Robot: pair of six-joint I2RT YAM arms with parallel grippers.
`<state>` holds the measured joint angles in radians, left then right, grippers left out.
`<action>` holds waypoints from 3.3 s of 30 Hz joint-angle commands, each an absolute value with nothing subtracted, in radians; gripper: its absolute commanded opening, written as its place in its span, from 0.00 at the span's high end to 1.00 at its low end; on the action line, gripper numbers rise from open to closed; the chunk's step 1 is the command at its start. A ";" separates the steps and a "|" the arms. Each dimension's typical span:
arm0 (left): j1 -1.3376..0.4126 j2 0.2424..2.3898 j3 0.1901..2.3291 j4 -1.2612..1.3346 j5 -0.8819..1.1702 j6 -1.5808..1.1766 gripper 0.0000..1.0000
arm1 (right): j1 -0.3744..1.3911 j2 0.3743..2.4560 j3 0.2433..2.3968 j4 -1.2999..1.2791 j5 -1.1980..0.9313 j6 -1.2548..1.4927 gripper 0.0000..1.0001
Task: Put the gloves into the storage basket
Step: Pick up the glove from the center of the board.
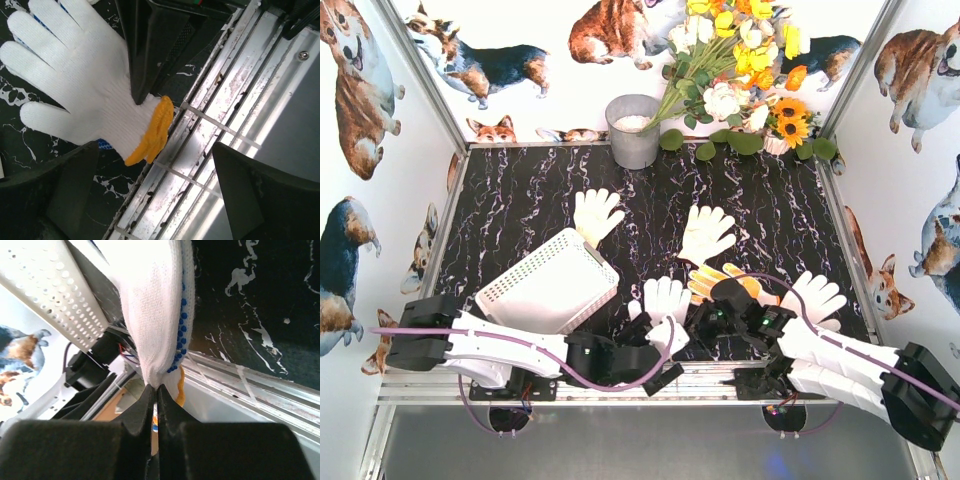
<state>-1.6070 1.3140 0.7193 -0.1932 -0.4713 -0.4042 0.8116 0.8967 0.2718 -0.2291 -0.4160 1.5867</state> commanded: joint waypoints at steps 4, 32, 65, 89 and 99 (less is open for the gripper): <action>-1.617 1.423 0.745 -0.110 -0.530 -0.307 0.08 | 0.792 0.826 0.251 -0.221 -0.389 1.710 1.00; -1.597 1.519 0.764 -0.105 -0.705 -0.322 1.00 | 0.779 0.804 0.280 -0.209 -0.315 1.757 0.68; -1.533 1.391 0.689 -0.094 -0.651 -0.400 1.00 | 0.711 1.207 0.367 0.067 -0.345 1.657 0.37; -1.508 1.271 0.649 -0.046 -0.476 -0.356 1.00 | 0.744 1.302 0.360 0.246 -0.416 1.671 0.78; -1.423 1.209 0.721 -0.191 -0.439 -0.319 1.00 | 0.741 1.211 0.384 0.233 -0.323 1.724 1.00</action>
